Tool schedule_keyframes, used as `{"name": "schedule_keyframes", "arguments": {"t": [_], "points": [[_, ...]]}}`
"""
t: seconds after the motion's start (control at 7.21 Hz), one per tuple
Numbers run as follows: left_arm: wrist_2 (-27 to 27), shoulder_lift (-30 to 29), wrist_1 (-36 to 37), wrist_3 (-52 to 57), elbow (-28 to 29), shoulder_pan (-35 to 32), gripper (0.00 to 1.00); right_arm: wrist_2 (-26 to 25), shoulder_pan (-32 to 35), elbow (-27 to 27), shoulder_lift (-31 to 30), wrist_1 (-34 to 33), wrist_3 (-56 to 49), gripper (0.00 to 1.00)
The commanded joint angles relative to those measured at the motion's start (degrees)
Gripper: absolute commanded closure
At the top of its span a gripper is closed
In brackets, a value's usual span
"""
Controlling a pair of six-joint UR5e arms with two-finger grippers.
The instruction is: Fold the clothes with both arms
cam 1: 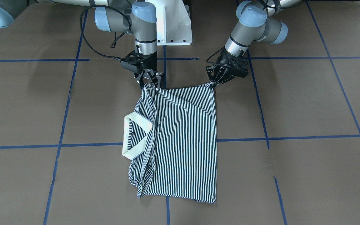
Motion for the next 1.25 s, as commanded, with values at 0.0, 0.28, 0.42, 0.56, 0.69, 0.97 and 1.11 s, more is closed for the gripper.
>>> {"name": "schedule_keyframes", "arguments": {"t": [0.0, 0.28, 0.42, 0.56, 0.69, 0.97, 1.11], "points": [[-0.1, -0.2, 0.0, 0.0, 0.2, 0.0, 1.0, 1.0, -0.3, -1.3, 0.8, -0.7, -0.2, 0.29], [-0.1, -0.3, 0.0, 0.0, 0.2, 0.0, 1.0, 1.2, -1.0, -1.3, 0.7, -1.0, -0.3, 0.3], [-0.1, -0.3, 0.1, 0.0, 0.2, 0.0, 1.0, 1.2, -1.4, -1.3, 0.6, -1.0, -0.3, 0.31], [-0.1, -0.3, 0.0, 0.0, 0.2, 0.1, 1.0, 1.2, -1.5, -1.3, 0.6, -1.1, -0.4, 0.41], [-0.1, -0.3, 0.0, 0.0, 0.2, 0.0, 1.0, 1.3, -1.4, -1.2, 0.7, -1.1, -0.4, 0.94], [-0.1, -0.2, 0.0, 0.0, 0.2, 0.1, 1.0, 1.2, -1.4, -1.2, 0.7, -1.0, -0.4, 1.0], [-0.1, -0.3, 0.0, 0.0, 0.2, 0.0, 1.0, 1.2, -1.4, -1.2, 0.7, -0.9, -0.1, 1.0]]}}
